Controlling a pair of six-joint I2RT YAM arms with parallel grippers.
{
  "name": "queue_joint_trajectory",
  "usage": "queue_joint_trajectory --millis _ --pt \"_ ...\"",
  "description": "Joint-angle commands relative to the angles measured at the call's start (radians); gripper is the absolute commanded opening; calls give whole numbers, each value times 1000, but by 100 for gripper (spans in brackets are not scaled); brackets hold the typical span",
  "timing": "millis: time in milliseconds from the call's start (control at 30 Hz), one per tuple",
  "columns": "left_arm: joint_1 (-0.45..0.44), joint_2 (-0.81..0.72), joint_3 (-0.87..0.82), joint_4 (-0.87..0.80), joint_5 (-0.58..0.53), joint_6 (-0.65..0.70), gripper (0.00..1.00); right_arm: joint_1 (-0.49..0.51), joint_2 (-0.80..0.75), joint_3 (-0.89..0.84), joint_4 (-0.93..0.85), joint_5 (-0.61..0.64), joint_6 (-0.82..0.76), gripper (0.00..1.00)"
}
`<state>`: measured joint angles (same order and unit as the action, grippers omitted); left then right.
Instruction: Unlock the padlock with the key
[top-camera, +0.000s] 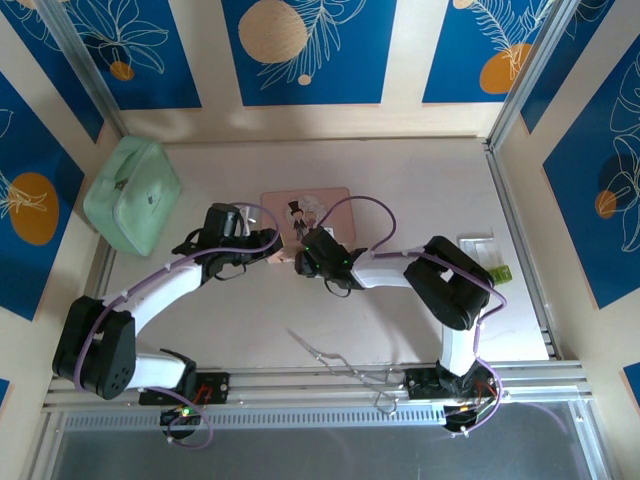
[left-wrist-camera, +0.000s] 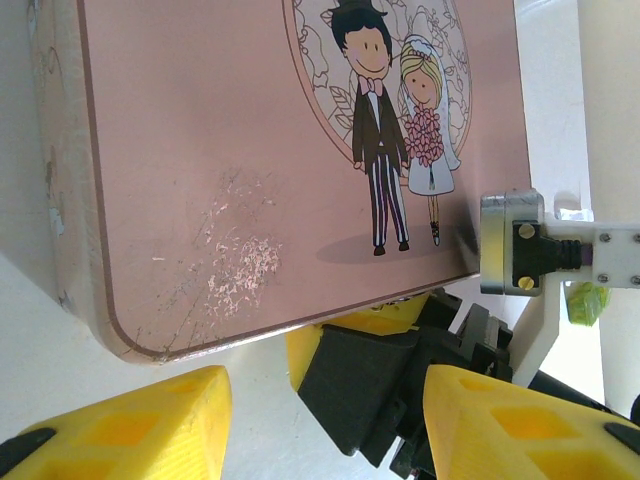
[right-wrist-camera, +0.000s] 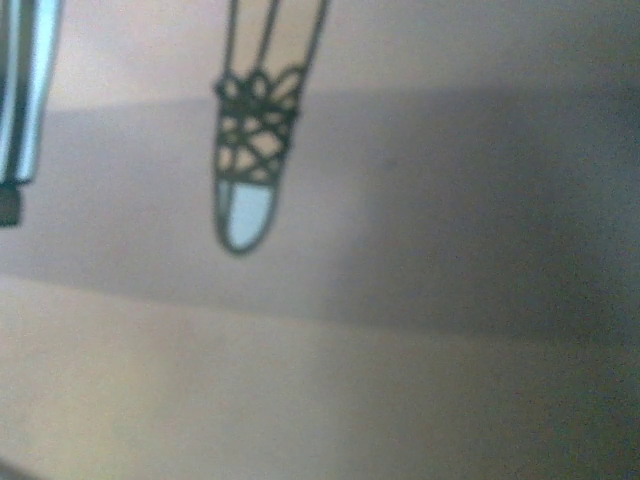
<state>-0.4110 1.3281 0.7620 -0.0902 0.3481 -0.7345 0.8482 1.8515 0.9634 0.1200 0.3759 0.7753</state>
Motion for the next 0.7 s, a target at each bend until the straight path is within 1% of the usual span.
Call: queue_joint_trajectory --millis 0,233,333,400,533,667 --pt "-8 9 20 -1 22 9 54 -5 14 26 -6 4 -5 36" --pt "-7 7 18 -5 17 14 53 10 3 18 -28 13 -12 27" --pt "-6 5 17 -3 14 13 53 17 6 40 -95 33 10 25" --pt "-7 6 17 -1 14 12 53 18 11 61 -161 52 55 24" --pt "-7 11 13 7 14 7 53 16 34 130 -358 99 207 22" --pt "-6 13 7 15 20 1 53 9 41 149 -408 60 300 21"
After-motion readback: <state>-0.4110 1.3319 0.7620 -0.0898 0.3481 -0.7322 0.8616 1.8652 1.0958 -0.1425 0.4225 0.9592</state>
